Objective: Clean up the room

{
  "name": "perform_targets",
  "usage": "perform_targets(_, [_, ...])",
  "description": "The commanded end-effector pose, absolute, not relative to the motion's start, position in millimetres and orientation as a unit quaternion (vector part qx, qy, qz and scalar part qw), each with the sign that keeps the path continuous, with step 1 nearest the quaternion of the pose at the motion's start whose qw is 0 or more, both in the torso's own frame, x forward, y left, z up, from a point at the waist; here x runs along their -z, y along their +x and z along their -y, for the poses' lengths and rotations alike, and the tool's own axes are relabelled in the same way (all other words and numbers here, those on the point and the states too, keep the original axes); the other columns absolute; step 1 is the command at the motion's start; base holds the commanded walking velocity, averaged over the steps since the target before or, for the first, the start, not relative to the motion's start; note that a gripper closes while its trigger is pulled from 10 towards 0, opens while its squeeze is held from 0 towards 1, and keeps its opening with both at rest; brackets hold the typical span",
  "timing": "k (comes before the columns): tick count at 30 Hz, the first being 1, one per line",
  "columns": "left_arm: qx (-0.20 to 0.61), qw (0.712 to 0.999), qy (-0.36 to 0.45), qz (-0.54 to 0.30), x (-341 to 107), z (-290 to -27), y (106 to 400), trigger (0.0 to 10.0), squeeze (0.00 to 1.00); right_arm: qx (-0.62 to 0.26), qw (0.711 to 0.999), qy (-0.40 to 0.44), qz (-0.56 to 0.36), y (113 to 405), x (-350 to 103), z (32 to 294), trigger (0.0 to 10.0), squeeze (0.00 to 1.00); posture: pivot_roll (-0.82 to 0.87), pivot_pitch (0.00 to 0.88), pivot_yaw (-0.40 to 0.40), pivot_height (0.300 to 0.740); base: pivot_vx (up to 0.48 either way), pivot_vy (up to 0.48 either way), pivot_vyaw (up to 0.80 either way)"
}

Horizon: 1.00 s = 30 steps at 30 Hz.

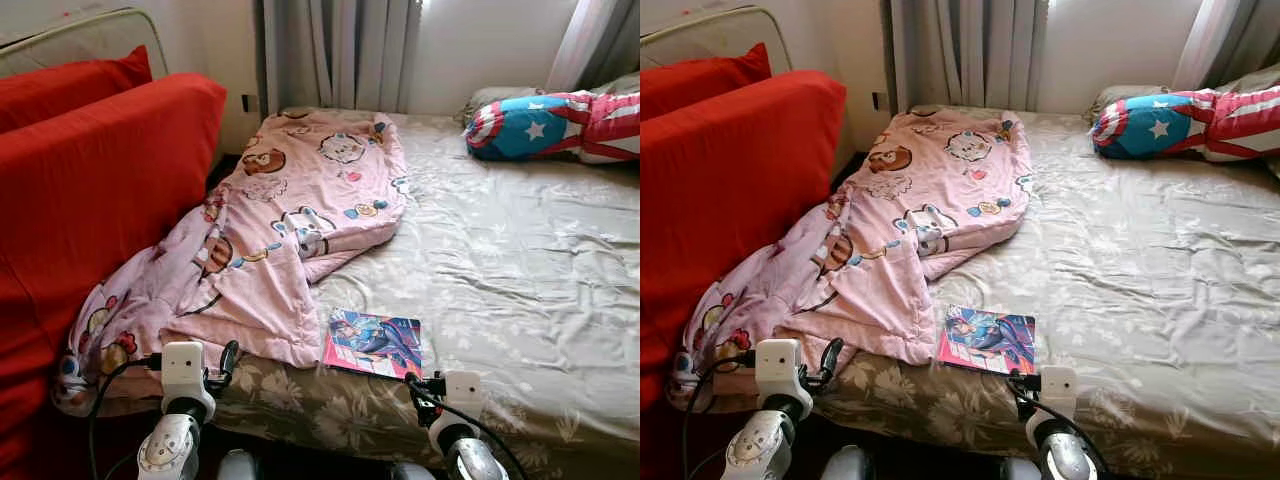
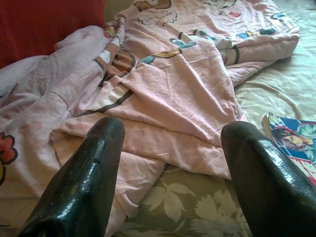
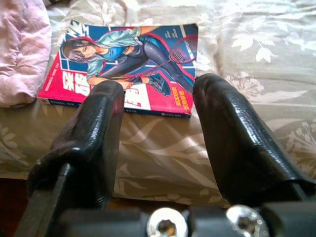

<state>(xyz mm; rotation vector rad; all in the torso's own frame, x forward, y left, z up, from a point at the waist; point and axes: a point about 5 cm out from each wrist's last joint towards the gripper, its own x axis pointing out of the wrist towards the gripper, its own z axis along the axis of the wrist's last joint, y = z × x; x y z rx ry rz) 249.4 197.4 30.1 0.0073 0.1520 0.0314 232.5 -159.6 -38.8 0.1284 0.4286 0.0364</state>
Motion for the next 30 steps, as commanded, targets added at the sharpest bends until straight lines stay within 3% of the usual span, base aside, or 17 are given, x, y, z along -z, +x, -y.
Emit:
perform_targets(1, [-0.011, 0.997, 0.004, -0.078, -31.6, -196.1, 252.2, 10.0, 0.0, -0.016, 0.976, 0.063, -0.208, 234.9, 37.2, 161.2, 10.0, 0.0, 0.03, 0.0, -0.016, 0.632, 0.0, 0.0, 0.0])
perform_targets(7, [-0.01, 0.997, 0.002, -0.079, -31.8, -195.3, 252.8, 10.0, 0.0, -0.019, 0.976, 0.065, -0.208, 236.3, 36.6, 159.5, 10.0, 0.0, 0.03, 0.0, -0.015, 0.632, 0.0, 0.0, 0.0])
perform_targets(21, [-0.011, 0.997, 0.003, -0.08, -31.8, -195.2, 253.9, 10.0, 0.0, -0.045, 0.979, 0.044, -0.196, 239.2, 33.1, 149.8, 10.0, 0.0, 0.03, 0.0, -0.015, 0.632, 0.272, 0.0, 0.0])
perform_targets(24, [-0.011, 0.997, 0.002, -0.078, -32.8, -194.3, 255.1, 10.0, 0.0, -0.042, 0.979, 0.048, -0.195, 238.0, 33.5, 150.0, 10.0, 0.0, 0.03, 0.0, -0.016, 0.632, 0.299, 0.0, 0.8])
perform_targets(30, [-0.01, 0.997, 0.003, -0.078, -32.8, -194.0, 255.0, 10.0, 0.0, -0.034, 0.978, 0.058, -0.196, 235.5, 35.0, 152.4, 10.0, 0.0, 0.02, 0.0, -0.015, 0.632, 0.303, 0.0, 0.0])
